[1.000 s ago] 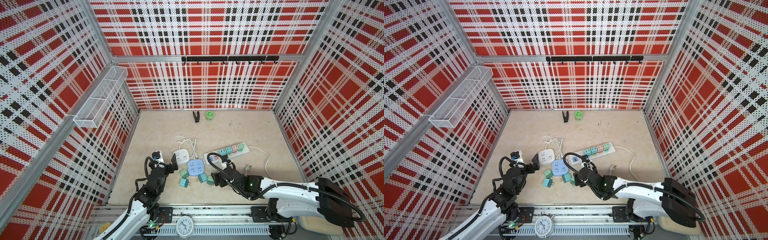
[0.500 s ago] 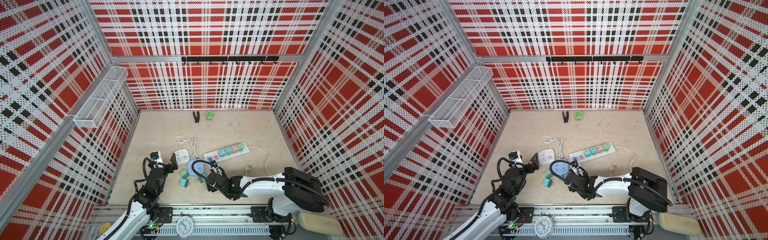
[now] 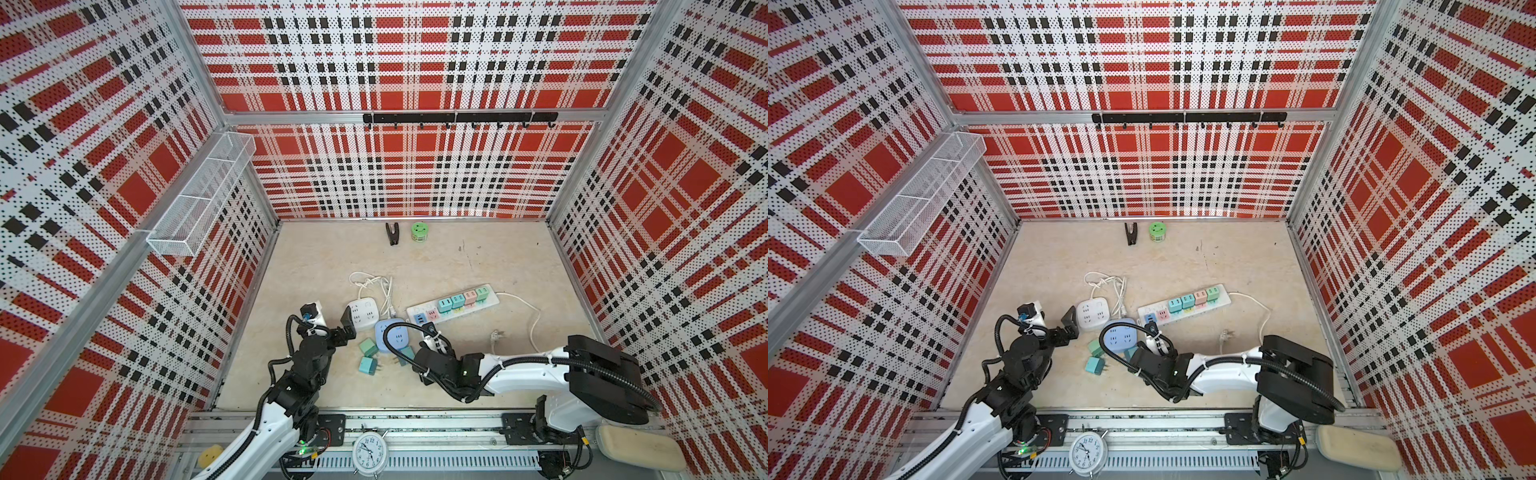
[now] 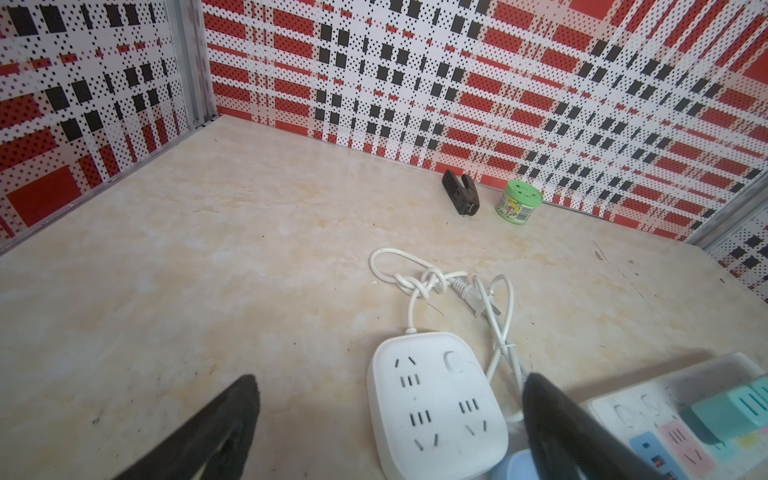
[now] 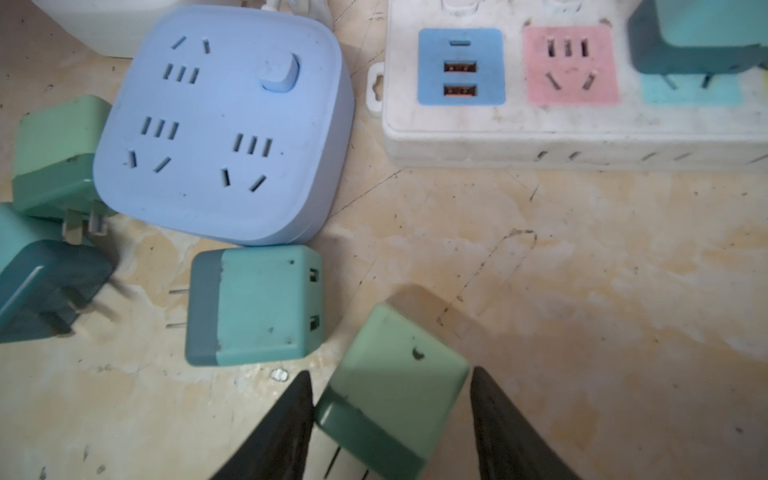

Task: Insert the plug
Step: 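Lower the right gripper and close it on a light green adapter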

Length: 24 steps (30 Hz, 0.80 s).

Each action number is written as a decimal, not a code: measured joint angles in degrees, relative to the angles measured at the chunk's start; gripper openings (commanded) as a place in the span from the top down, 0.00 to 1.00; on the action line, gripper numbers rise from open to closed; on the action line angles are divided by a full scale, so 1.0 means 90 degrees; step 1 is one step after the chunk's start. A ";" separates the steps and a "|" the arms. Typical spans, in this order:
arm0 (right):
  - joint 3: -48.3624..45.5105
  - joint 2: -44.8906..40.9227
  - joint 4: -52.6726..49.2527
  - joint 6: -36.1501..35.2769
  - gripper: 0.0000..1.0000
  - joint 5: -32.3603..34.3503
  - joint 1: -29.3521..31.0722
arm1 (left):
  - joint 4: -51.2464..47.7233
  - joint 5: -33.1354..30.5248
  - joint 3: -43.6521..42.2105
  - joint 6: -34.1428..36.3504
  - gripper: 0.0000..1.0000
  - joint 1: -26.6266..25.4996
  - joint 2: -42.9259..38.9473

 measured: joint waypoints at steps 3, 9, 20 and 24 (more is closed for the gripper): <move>-0.0121 -0.0134 -0.0073 0.0041 0.39 0.0078 0.0000 | 0.0000 0.0000 0.0000 -0.0007 0.00 0.0000 0.0032; -0.0121 -0.0114 -0.0092 0.0049 0.39 0.0124 0.0000 | 0.0002 0.0000 0.0000 -0.0010 0.00 0.0000 0.0124; 0.0189 0.0576 -0.0027 0.0022 0.54 0.0136 0.0000 | 0.0005 0.0019 0.0000 -0.0010 0.00 0.0000 0.0306; 0.0316 0.0695 -0.0027 0.0000 0.57 0.0136 0.0000 | 0.0005 0.0022 0.0000 -0.0010 0.00 0.0002 0.0347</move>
